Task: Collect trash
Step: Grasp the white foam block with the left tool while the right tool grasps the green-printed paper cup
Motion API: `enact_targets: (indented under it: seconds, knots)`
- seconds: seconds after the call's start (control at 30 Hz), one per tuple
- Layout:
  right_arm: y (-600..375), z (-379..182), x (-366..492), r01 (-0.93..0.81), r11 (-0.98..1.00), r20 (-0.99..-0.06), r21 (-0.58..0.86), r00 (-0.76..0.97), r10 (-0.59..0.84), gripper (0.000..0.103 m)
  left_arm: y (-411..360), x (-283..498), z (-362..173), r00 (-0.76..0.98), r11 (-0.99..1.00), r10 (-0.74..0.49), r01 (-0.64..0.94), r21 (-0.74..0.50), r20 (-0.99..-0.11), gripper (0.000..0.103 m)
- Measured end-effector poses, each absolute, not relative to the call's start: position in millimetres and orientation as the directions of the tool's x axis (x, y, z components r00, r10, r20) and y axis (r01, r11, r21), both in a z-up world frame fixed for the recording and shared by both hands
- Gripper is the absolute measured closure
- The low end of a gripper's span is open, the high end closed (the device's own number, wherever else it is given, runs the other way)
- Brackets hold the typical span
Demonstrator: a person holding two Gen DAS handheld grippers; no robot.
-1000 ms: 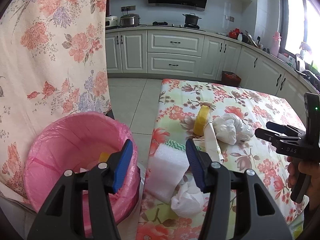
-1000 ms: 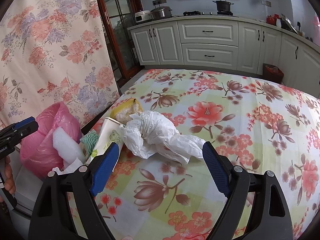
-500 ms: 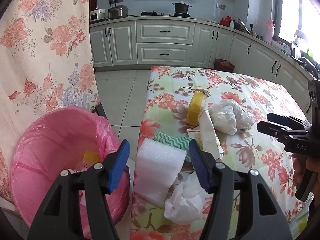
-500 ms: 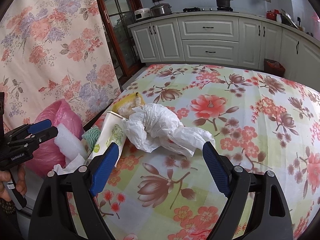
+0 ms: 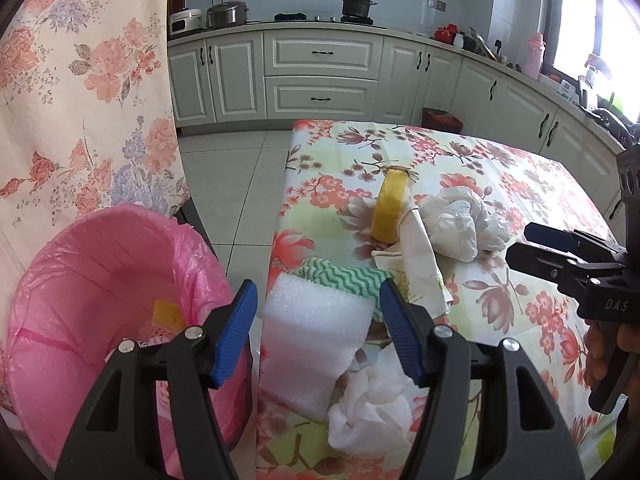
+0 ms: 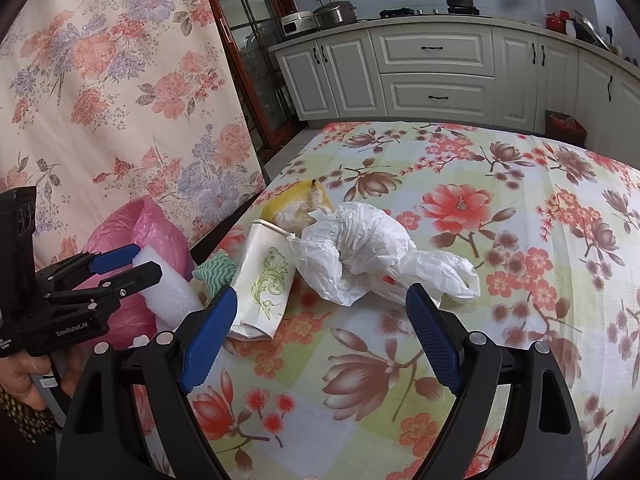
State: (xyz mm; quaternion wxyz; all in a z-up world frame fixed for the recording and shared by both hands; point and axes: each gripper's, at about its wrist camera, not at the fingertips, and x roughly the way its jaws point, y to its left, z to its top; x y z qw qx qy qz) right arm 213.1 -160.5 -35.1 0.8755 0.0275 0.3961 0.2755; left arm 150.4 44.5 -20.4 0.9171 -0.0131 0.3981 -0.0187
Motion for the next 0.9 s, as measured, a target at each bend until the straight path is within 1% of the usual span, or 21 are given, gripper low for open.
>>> enact_targets:
  seconds: [0.13, 0.17, 0.2, 0.5, 0.73, 0.9]
  knots:
    - [-154.5, -34.1, 212.7, -0.464, 0.843, -0.677, 0.272, 0.53, 0.51, 0.022, 42.7, 149.9, -23.3, 0.673, 0.998, -0.056, 0.04, -0.039, -0.738, 0.042]
    - [-153.2, -34.4, 212.7, -0.465, 0.842, -0.678, 0.273, 0.529, 0.511, 0.022, 42.8, 149.6, -24.1, 0.671, 0.998, -0.058, 0.041, -0.041, -0.739, 0.043]
    - [-151.9, -34.7, 212.6, -0.467, 0.842, -0.679, 0.272, 0.527, 0.511, 0.022, 42.5, 149.4, -24.9, 0.668, 0.998, -0.06, 0.045, -0.039, -0.742, 0.049]
    - [-137.7, -41.8, 209.9, -0.478, 0.834, -0.694, 0.274, 0.502, 0.516, 0.022, 47.1, 141.5, -16.8, 0.69, 0.997, -0.07, 0.04, -0.058, -0.72, 0.051]
    - [-118.6, -49.5, 210.7, -0.484, 0.833, -0.71, 0.269, 0.485, 0.511, 0.022, 57.1, 129.6, -3.0, 0.724, 0.99, -0.119, 0.031, -0.14, -0.68, 0.051]
    - [-105.5, -56.3, 214.3, -0.482, 0.838, -0.728, 0.255, 0.475, 0.495, 0.023, 60.6, 123.3, 4.0, 0.739, 0.987, -0.13, 0.033, -0.156, -0.661, 0.051]
